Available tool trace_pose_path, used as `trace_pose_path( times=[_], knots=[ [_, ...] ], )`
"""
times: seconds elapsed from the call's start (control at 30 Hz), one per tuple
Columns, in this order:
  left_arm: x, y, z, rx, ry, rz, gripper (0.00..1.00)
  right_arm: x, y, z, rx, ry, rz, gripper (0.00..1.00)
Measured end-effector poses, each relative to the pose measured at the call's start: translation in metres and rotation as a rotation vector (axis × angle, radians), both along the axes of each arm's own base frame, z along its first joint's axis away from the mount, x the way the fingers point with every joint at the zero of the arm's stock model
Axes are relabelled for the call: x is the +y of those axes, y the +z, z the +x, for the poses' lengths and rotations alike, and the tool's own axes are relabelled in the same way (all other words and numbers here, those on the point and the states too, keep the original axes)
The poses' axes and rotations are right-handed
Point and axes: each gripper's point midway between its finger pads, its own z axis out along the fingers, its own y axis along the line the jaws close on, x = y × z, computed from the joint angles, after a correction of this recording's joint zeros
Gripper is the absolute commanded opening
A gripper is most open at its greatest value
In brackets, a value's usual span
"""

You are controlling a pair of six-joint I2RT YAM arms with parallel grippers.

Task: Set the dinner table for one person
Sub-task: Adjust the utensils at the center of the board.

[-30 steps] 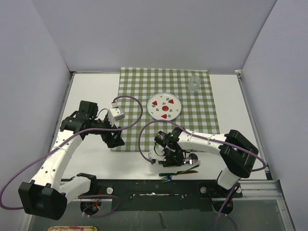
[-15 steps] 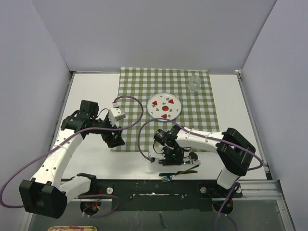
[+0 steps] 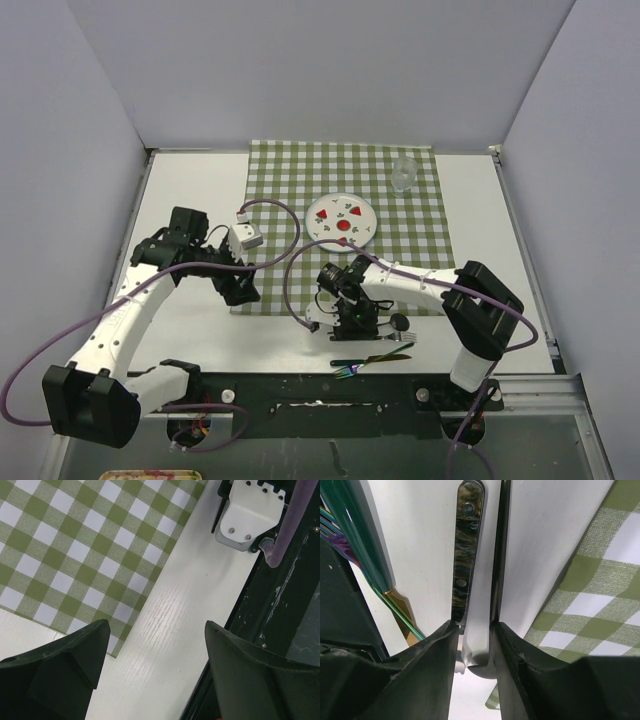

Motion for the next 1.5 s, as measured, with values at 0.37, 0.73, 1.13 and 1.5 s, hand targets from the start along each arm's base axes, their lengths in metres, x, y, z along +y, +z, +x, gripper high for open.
trace_pose_path(
  times=[0.37,0.73,1.13,1.5],
  knots=[
    [-0.001,-0.004,0.000,0.009,-0.013,0.009,0.76,0.004,0.001,0.000,0.013,0.004,0.002,0.34],
    [-0.001,-0.007,0.001,0.007,-0.026,0.019,0.76,0.008,0.002,-0.004,0.050,0.011,0.004,0.34],
    [-0.003,0.003,0.009,-0.021,-0.028,0.021,0.76,0.006,0.002,-0.011,0.068,0.033,-0.023,0.36],
    [-0.003,0.002,0.010,-0.020,-0.033,0.029,0.76,0.005,0.003,-0.020,0.082,0.054,-0.043,0.36]
  ],
)
